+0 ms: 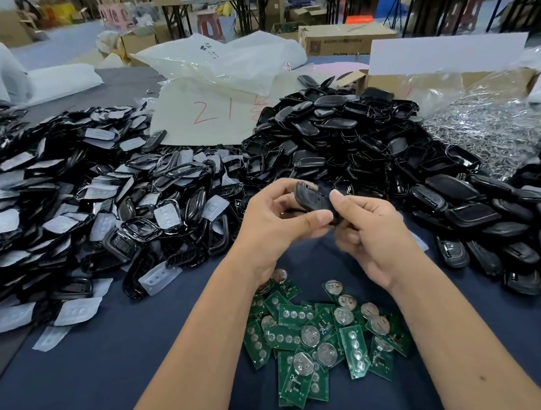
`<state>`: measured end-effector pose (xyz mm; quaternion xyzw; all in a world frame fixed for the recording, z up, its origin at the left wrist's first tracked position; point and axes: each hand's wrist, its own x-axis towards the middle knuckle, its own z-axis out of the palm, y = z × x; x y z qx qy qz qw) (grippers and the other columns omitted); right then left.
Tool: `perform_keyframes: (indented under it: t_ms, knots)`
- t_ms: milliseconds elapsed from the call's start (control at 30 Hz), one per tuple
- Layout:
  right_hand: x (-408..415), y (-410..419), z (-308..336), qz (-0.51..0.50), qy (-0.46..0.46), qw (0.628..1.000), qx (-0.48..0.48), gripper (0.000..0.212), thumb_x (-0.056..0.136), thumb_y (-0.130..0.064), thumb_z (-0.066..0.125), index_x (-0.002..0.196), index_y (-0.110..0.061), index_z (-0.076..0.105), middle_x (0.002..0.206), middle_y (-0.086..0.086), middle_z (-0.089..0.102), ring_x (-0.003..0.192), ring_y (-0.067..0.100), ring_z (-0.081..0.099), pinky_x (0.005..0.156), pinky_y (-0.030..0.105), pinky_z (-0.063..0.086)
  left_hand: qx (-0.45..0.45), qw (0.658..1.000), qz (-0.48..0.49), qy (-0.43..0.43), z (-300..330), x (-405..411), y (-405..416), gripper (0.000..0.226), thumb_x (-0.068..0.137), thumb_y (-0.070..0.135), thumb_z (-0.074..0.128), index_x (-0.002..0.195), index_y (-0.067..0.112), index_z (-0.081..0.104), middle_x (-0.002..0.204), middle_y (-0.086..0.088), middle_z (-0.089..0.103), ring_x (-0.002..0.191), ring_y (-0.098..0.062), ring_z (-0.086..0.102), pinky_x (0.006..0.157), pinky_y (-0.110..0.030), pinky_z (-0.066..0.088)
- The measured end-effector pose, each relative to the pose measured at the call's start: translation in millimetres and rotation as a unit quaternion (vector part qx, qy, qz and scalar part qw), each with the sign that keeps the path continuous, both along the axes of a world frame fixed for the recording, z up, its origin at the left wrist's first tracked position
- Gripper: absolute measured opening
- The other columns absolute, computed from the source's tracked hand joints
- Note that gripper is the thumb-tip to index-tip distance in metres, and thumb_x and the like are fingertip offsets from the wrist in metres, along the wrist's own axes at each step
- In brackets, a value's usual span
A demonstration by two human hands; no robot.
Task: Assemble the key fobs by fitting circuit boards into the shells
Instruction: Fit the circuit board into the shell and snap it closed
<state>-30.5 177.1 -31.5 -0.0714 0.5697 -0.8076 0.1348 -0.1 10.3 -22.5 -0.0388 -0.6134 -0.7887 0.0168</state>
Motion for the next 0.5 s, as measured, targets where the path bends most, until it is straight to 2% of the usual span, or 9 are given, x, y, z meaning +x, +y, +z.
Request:
perform_keyframes:
  t_ms: [133,233,367,433,500]
  knots:
    - [0.3,3.2,4.0,0.056,-0.064,0.995,-0.049,0.026,0.087,-0.034,0.069,0.071,-0.014,0.073,0.063,-0.002,0.044,0.043,0.003,0.034,0.038,0.015,0.023,0.053,0.998,-0.041,0.0,5.0,0.0,-4.2,0.037,0.083,0.003,0.076,0.119,0.011,0.074,0.114,-0.013,0.074,0.083,-0.021,0.074,0.072,-0.024,0.061]
    - [1.5,2.8,4.9,0.072,-0.072,0.993,-0.053,0.028,0.088,-0.034,0.067,0.07,-0.016,0.076,0.065,-0.001,0.047,0.045,0.003,0.036,0.034,0.013,0.024,0.073,0.996,-0.055,0.002,4.6,1.0,-4.7,0.03,0.086,0.005,0.071,0.116,0.008,0.072,0.11,-0.012,0.073,0.08,-0.017,0.071,0.07,-0.023,0.06]
    - [2.2,1.1,3.6,0.06,-0.063,0.995,-0.049,0.03,0.089,-0.035,0.066,0.096,-0.008,0.075,0.072,0.006,0.059,0.05,0.01,0.047,0.034,0.015,0.031,0.063,0.997,-0.042,0.005,3.0,0.6,-5.2,0.027,0.082,0.013,0.08,0.108,0.007,0.073,0.101,-0.013,0.074,0.083,-0.023,0.073,0.071,-0.026,0.061]
    - [2.1,1.5,2.9,0.059,-0.043,0.996,-0.05,0.033,0.088,-0.038,0.067,0.102,-0.008,0.076,0.08,0.01,0.065,0.053,0.012,0.054,0.037,0.016,0.035,0.059,0.998,-0.019,0.001,2.4,-0.5,-5.3,0.03,0.079,0.015,0.079,0.107,0.007,0.074,0.1,-0.014,0.076,0.084,-0.026,0.073,0.073,-0.027,0.062]
    - [2.9,0.2,1.7,0.048,0.006,0.999,-0.012,0.035,0.086,-0.038,0.071,0.104,-0.01,0.078,0.085,0.009,0.07,0.059,0.013,0.059,0.04,0.018,0.039,0.06,0.998,0.011,-0.007,1.5,-1.9,-6.0,0.033,0.076,0.017,0.08,0.108,0.007,0.075,0.099,-0.014,0.076,0.086,-0.025,0.073,0.075,-0.027,0.062]
